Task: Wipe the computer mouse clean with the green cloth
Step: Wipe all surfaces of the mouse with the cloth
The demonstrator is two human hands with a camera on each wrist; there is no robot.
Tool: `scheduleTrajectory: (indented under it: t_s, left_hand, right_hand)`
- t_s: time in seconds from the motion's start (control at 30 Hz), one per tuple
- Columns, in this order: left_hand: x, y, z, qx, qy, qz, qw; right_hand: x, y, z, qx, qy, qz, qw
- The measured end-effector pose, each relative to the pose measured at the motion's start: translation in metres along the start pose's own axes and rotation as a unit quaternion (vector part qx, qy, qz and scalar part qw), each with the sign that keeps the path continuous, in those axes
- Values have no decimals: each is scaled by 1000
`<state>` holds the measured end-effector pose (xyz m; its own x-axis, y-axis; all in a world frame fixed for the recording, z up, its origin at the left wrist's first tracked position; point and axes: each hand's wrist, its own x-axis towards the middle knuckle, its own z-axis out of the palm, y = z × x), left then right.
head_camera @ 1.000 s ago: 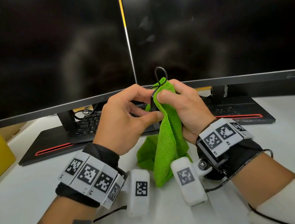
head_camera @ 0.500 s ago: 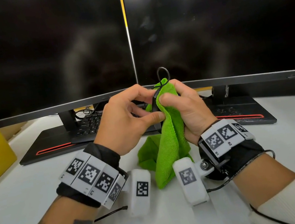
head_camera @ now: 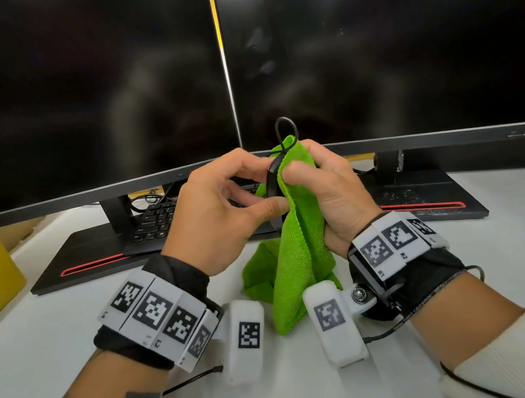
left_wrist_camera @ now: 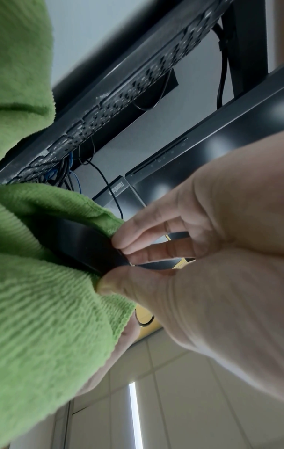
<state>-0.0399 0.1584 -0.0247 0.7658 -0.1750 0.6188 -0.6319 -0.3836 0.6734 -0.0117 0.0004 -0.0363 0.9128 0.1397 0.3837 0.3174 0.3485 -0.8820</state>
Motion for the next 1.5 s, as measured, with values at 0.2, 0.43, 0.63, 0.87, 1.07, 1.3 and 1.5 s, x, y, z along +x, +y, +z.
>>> scheduleTrajectory:
  t_s: [0.2,0.43,0.63,0.87,1.07,1.3,1.5]
  left_hand:
    - [-1,-2,0,2,0,-2,1000]
    - [-1,-2,1,7,-1,-4,1000]
    - [0,-3,1,7,0,-7,1000]
    - [0,-3,0,10,-3,1,1000]
    - [0,-3,0,6,-4,9,1000]
    - [-1,-3,1,-4,-6,10,1000]
    - [-2,0,1,-10,-8,15,1000]
  right_hand:
    - [1,1,0,1,-5,-2,1000]
    - [4,2,-1,3,-1,-6,1000]
    - [5,3,-2,-5,-12,-7,1000]
    - [6,2,-2,-7,-4,0,1000]
    - [6,0,-2,0,18,3,1000]
    - [6,-2,0,6,43,9,999]
    - [8,-2,-4,-1,74,25,997]
